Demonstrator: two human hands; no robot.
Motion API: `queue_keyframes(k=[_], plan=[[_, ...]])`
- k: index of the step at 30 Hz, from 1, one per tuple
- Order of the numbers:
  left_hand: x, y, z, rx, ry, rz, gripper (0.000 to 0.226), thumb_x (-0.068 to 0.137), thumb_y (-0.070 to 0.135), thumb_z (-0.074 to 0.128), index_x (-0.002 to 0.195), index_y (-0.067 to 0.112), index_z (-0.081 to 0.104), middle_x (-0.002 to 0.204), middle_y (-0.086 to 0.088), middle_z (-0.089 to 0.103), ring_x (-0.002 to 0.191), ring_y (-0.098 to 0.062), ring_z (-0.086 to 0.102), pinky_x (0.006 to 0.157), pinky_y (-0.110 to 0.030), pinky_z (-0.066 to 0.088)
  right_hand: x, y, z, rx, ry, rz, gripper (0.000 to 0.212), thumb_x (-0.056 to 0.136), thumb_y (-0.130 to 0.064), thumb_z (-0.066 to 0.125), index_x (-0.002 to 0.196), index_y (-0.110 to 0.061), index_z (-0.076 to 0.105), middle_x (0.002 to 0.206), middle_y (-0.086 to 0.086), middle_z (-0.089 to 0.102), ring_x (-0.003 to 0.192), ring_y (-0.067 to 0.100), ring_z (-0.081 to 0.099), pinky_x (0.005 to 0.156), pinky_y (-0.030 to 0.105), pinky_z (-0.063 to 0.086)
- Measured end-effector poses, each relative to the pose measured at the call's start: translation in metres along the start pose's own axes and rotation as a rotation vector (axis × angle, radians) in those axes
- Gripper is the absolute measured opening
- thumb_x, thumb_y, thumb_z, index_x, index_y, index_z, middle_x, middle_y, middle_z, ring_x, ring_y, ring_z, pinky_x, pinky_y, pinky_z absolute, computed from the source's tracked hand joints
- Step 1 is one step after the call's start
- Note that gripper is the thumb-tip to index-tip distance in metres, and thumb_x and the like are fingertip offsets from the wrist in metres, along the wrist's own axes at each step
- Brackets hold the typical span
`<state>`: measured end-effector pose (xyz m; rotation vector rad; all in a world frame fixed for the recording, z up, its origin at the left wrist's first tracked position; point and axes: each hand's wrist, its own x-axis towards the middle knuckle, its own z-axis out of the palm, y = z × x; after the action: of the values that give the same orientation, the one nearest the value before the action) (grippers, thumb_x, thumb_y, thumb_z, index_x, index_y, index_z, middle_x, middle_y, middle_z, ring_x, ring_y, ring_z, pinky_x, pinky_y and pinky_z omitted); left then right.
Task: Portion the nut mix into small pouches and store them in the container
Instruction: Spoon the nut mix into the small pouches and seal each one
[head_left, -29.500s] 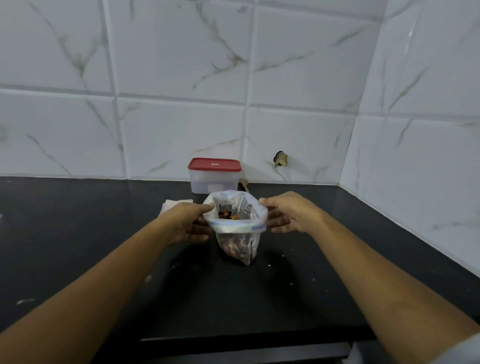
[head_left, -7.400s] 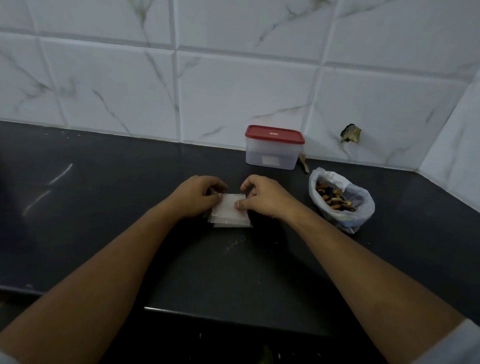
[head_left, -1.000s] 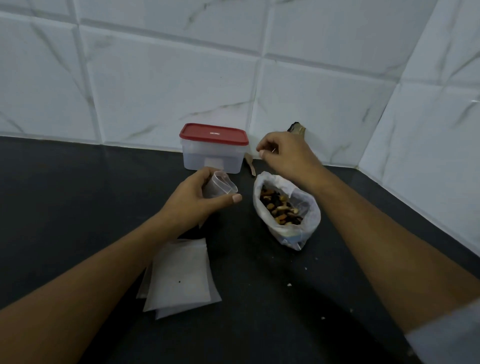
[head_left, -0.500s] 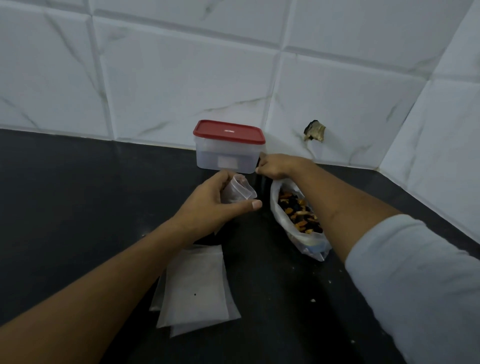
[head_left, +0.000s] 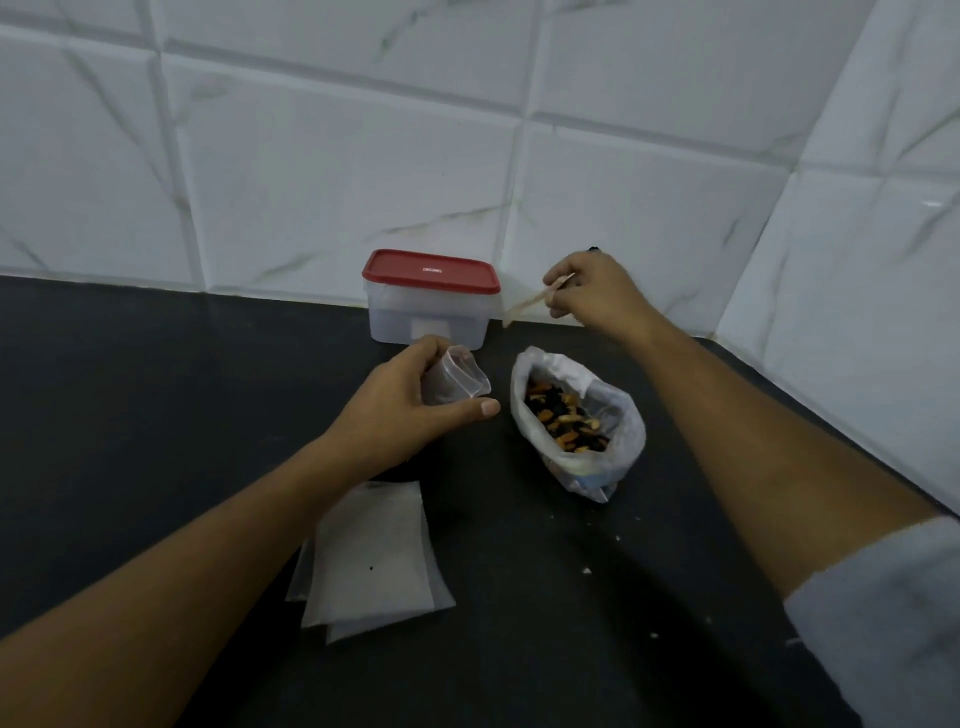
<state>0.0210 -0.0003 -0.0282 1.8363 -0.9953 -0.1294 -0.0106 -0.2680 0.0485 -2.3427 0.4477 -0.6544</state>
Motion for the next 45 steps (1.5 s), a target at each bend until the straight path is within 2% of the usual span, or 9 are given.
queue_keyframes(k=[7, 13, 20, 23, 26, 29, 34, 38, 45], plan=[[-0.014, 0.013, 0.003, 0.043, -0.026, 0.063, 0.07, 0.068, 0.064, 0.073, 0.129, 0.036, 0.055, 0.117, 0.021, 0.062, 0.103, 0.006, 0.061, 0.078, -0.012, 0.047, -0.082, 0.001, -0.039, 0.521, 0.154, 0.031, 0.015, 0.092, -0.001, 0.07, 0.105, -0.008, 0.071, 0.094, 0.014, 0.077, 0.076, 0.019, 0.076, 0.074, 0.03, 0.059], [-0.022, 0.009, 0.002, 0.062, -0.07, 0.021, 0.066, 0.071, 0.06, 0.077, 0.129, 0.04, 0.053, 0.12, 0.021, 0.062, 0.106, 0.002, 0.062, 0.083, -0.018, 0.051, -0.108, 0.027, -0.022, 0.696, 0.231, 0.064, 0.004, 0.095, -0.008, 0.072, 0.099, -0.009, 0.071, 0.078, 0.004, 0.072, 0.067, 0.017, 0.068, 0.071, 0.034, 0.059], [-0.021, 0.004, 0.005, 0.067, -0.093, -0.015, 0.07, 0.069, 0.062, 0.077, 0.132, 0.042, 0.054, 0.119, 0.022, 0.064, 0.105, 0.011, 0.061, 0.085, -0.017, 0.049, -0.105, 0.052, -0.013, 0.434, 0.272, -0.065, 0.008, 0.1, -0.014, 0.066, 0.093, -0.011, 0.066, 0.078, 0.002, 0.069, 0.066, 0.012, 0.065, 0.065, 0.025, 0.056], [-0.02, 0.001, 0.005, 0.072, -0.101, -0.036, 0.076, 0.068, 0.063, 0.076, 0.136, 0.04, 0.053, 0.121, 0.02, 0.065, 0.107, 0.006, 0.063, 0.09, -0.021, 0.051, -0.104, 0.054, -0.013, 0.232, 0.295, -0.176, 0.005, 0.099, -0.018, 0.068, 0.096, -0.014, 0.066, 0.081, 0.002, 0.069, 0.073, 0.02, 0.067, 0.064, 0.031, 0.056], [-0.02, -0.001, 0.005, 0.063, -0.116, -0.041, 0.076, 0.067, 0.063, 0.076, 0.136, 0.041, 0.053, 0.123, 0.018, 0.064, 0.109, 0.003, 0.063, 0.093, -0.025, 0.053, -0.105, 0.048, -0.009, 0.179, 0.231, -0.243, 0.006, 0.094, -0.016, 0.075, 0.095, -0.016, 0.069, 0.081, -0.002, 0.07, 0.073, 0.012, 0.065, 0.067, 0.027, 0.054], [-0.021, -0.001, 0.004, 0.064, -0.118, -0.041, 0.075, 0.067, 0.063, 0.076, 0.135, 0.043, 0.053, 0.123, 0.02, 0.063, 0.108, 0.006, 0.062, 0.091, -0.024, 0.052, -0.106, 0.046, 0.0, 0.235, 0.094, -0.155, 0.01, 0.089, -0.015, 0.079, 0.097, -0.019, 0.075, 0.088, -0.006, 0.074, 0.083, 0.005, 0.069, 0.077, 0.027, 0.056], [-0.02, 0.0, 0.005, 0.062, -0.12, -0.028, 0.072, 0.068, 0.062, 0.075, 0.134, 0.043, 0.053, 0.122, 0.02, 0.064, 0.107, 0.01, 0.061, 0.088, -0.021, 0.052, -0.105, 0.05, 0.006, 0.158, 0.12, -0.088, 0.012, 0.092, -0.024, 0.076, 0.089, -0.035, 0.074, 0.11, -0.006, 0.068, 0.104, 0.009, 0.065, 0.094, 0.032, 0.054], [-0.02, 0.0, 0.004, 0.074, -0.124, -0.025, 0.073, 0.068, 0.063, 0.075, 0.135, 0.043, 0.052, 0.122, 0.021, 0.063, 0.107, 0.008, 0.061, 0.088, -0.021, 0.052, -0.104, 0.056, 0.011, 0.239, -0.089, 0.036, 0.01, 0.098, -0.03, 0.069, 0.094, -0.032, 0.078, 0.099, -0.009, 0.077, 0.098, 0.009, 0.072, 0.099, 0.044, 0.057], [-0.021, 0.005, 0.003, 0.088, -0.119, 0.003, 0.067, 0.07, 0.058, 0.075, 0.131, 0.043, 0.051, 0.118, 0.022, 0.063, 0.105, 0.013, 0.06, 0.079, -0.012, 0.051, -0.11, 0.044, 0.024, 0.288, -0.106, 0.069, 0.015, 0.102, -0.031, 0.062, 0.099, -0.03, 0.077, 0.099, -0.009, 0.077, 0.098, 0.009, 0.072, 0.096, 0.039, 0.057]])
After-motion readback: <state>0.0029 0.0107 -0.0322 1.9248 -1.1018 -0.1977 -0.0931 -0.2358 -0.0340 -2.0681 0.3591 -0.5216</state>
